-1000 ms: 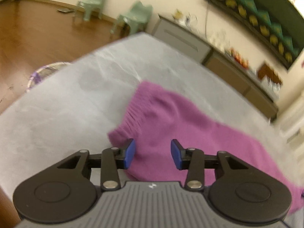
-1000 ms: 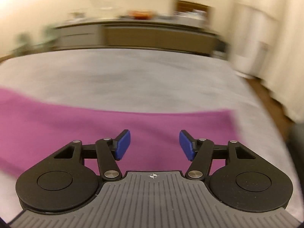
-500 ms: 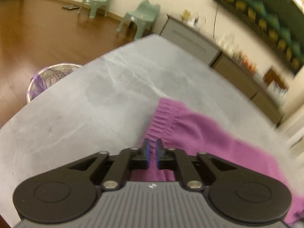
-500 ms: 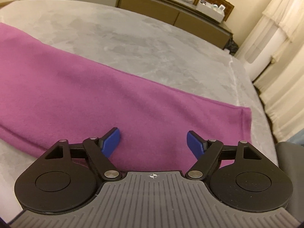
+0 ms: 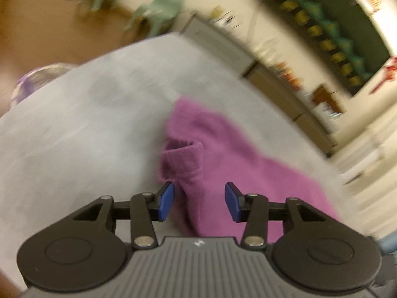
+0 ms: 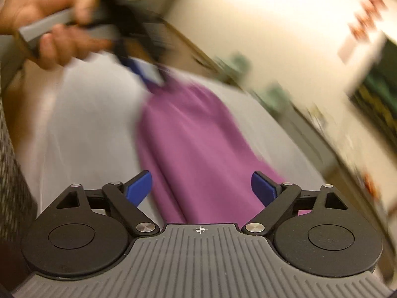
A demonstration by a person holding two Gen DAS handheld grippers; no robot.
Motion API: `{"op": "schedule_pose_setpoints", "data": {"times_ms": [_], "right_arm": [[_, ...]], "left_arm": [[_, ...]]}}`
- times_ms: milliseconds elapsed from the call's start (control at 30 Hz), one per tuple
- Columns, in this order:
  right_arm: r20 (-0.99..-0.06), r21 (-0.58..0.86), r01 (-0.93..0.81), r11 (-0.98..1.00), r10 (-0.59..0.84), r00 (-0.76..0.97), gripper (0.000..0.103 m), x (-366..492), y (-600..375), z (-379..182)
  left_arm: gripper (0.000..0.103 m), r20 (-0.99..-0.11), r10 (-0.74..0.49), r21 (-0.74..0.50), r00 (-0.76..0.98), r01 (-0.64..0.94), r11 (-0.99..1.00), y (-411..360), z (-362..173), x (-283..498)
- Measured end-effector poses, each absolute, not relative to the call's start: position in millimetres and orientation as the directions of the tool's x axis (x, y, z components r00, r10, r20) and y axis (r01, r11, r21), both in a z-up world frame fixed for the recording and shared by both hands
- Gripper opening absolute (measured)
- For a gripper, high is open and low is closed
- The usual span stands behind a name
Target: Fold clothes
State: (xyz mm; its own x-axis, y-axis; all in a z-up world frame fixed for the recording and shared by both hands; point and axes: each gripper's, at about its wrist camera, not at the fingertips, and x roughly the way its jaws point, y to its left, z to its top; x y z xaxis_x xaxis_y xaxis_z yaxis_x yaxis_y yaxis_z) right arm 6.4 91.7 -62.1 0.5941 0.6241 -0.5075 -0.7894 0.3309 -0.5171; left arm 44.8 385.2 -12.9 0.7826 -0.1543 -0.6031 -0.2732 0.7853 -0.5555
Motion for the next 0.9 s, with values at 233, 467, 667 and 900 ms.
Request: {"op": "schedule_pose_setpoints", "data": {"times_ms": [233,467,667,900], "right_arm": [[-0.579,-0.464,-0.829,0.311,0.601,0.550,0.074,50.1,200.4,-79.7],[-0.620,-0.329,-0.808,0.488,0.534,0.575,0.012,99.6,190.5,-67.4],[-0.607,-0.012,-0.773,0.634,0.610,0.510,0.003,135.2,154.7,-45.9],[-0.600,0.197,-0.795,0.573,0.712,0.365,0.003,126.2,150.2,-47.7]], "left_arm": [[0.044,-0.567,-0.154,-0.606,0.810,-0.283,0.744,406.0,-19.7,38.1],[0.045,-0.641,-0.127,-0.558,0.757,-0.346,0.754,409.5,-32.7,46.1],[0.021,-0.717,-0.044,-0.413,0.695,-0.373,0.831,387.6,-46.5,66.0],[0.011,-0.732,0.080,-0.416,0.676,-0.537,0.734,403.6,-44.2,51.9]]}}
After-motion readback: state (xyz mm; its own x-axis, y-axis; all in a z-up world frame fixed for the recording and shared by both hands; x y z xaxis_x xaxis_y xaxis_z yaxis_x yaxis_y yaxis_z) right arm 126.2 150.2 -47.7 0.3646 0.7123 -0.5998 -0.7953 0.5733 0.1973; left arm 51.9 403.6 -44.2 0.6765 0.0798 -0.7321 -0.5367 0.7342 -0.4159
